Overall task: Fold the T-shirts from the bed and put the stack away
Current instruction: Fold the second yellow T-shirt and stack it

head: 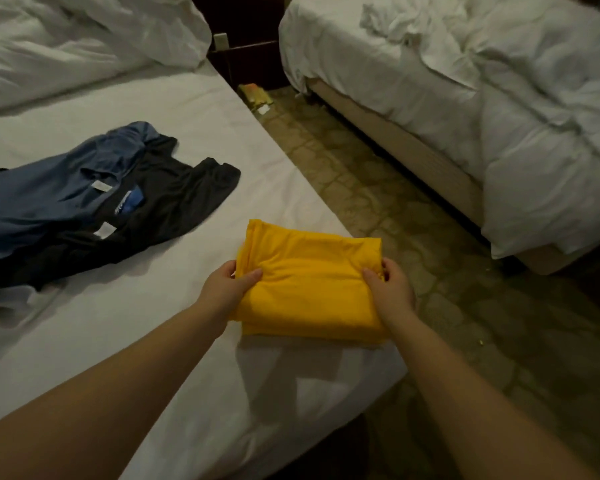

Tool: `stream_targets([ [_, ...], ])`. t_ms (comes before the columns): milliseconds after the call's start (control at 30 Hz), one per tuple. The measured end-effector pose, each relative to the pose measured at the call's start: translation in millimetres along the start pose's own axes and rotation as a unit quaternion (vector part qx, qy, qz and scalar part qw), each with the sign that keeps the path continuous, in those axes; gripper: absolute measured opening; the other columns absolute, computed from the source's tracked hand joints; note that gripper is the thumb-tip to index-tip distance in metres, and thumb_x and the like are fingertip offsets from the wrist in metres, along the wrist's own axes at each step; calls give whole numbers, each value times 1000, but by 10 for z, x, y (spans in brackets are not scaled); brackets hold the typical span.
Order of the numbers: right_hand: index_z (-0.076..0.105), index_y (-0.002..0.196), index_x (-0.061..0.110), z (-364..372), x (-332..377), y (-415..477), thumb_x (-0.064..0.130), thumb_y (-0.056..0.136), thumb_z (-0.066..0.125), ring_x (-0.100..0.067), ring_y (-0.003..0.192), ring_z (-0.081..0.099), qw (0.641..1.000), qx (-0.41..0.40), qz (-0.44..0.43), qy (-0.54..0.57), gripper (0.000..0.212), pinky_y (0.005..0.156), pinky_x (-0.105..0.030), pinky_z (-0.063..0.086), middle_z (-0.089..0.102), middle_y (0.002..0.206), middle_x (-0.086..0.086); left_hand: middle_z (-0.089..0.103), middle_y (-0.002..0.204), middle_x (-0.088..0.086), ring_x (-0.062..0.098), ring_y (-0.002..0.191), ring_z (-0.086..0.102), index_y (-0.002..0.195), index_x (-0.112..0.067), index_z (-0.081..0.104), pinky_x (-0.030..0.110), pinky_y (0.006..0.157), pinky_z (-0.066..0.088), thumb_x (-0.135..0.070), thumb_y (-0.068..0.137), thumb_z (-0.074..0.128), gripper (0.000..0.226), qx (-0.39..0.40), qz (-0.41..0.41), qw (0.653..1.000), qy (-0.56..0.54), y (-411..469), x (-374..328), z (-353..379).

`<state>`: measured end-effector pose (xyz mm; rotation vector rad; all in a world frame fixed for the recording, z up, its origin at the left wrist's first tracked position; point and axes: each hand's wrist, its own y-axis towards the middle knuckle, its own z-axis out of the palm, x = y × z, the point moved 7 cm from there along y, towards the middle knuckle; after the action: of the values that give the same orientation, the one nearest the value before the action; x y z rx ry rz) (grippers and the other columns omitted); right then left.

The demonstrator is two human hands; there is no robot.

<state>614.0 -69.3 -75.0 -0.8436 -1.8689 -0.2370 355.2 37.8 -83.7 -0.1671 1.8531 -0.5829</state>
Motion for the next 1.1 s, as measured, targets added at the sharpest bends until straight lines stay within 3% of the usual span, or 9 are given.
stream_targets([
  [133, 46, 133, 9, 97, -222, -41, 28, 93, 55, -29, 119, 48, 999, -21, 17, -22, 45, 79, -23, 30, 52, 131, -13, 58, 124, 14, 30, 107, 54, 128, -11, 51, 40, 87, 45, -39, 89, 57, 48, -53, 55, 996, 56, -17, 120, 62],
  [267, 42, 134, 9, 100, -179, -54, 35, 94, 51, -32, 117, 47, 995, -27, 9, -92, 48, 83, -30, 34, 50, 131, -15, 59, 121, 11, 28, 105, 54, 125, -13, 51, 32, 79, 39, -43, 90, 53, 46, -85, 77, 988, 104, -51, 75, 55],
  [367, 43, 134, 13, 7, 29, -136, 34, 93, 51, -34, 121, 40, 970, -87, -49, -224, 46, 96, -40, 33, 44, 134, -17, 55, 124, 11, 29, 106, 54, 129, -15, 45, 33, 79, 42, -49, 89, 51, 53, -90, 57, 987, 123, -141, 108, -42],
  [467, 52, 126, 14, 68, 447, -336, 31, 89, 52, -38, 117, 41, 932, -141, -153, -297, 41, 96, -48, 30, 48, 127, -18, 54, 117, 8, 25, 103, 55, 128, -18, 44, 36, 82, 48, -50, 88, 51, 52, -119, 86, 977, 153, -363, 29, -254],
  [633, 60, 115, 19, 630, 1226, -784, 37, 87, 42, -37, 111, 48, 907, -106, -273, -304, 38, 92, -52, 35, 57, 115, -12, 54, 114, 5, 20, 105, 50, 125, -20, 48, 32, 84, 43, -42, 91, 52, 41, -193, 188, 943, 196, -840, -303, -865],
  [733, 58, 118, 25, 1091, 1584, -1046, 34, 94, 44, -30, 117, 44, 896, -66, -310, -311, 29, 96, -48, 32, 55, 120, -7, 55, 113, 5, 21, 106, 48, 123, -21, 51, 30, 83, 40, -40, 92, 50, 36, -234, 218, 916, 242, -1038, -335, -1351],
  [933, 50, 127, 30, 2065, 2042, -1454, 37, 97, 41, -23, 125, 37, 879, -2, -336, -338, 32, 103, -41, 26, 49, 132, 0, 56, 112, 8, 30, 106, 48, 124, -22, 51, 40, 87, 43, -42, 93, 48, 37, -300, 184, 879, 323, -1128, -79, -2390],
  [1100, 53, 125, 29, 2848, 2243, -1532, 35, 97, 43, -24, 121, 38, 854, 41, -385, -348, 30, 98, -38, 24, 52, 125, 1, 55, 111, 10, 34, 106, 48, 121, -23, 52, 41, 86, 42, -43, 92, 49, 36, -330, 129, 865, 356, -998, 274, -3121],
])
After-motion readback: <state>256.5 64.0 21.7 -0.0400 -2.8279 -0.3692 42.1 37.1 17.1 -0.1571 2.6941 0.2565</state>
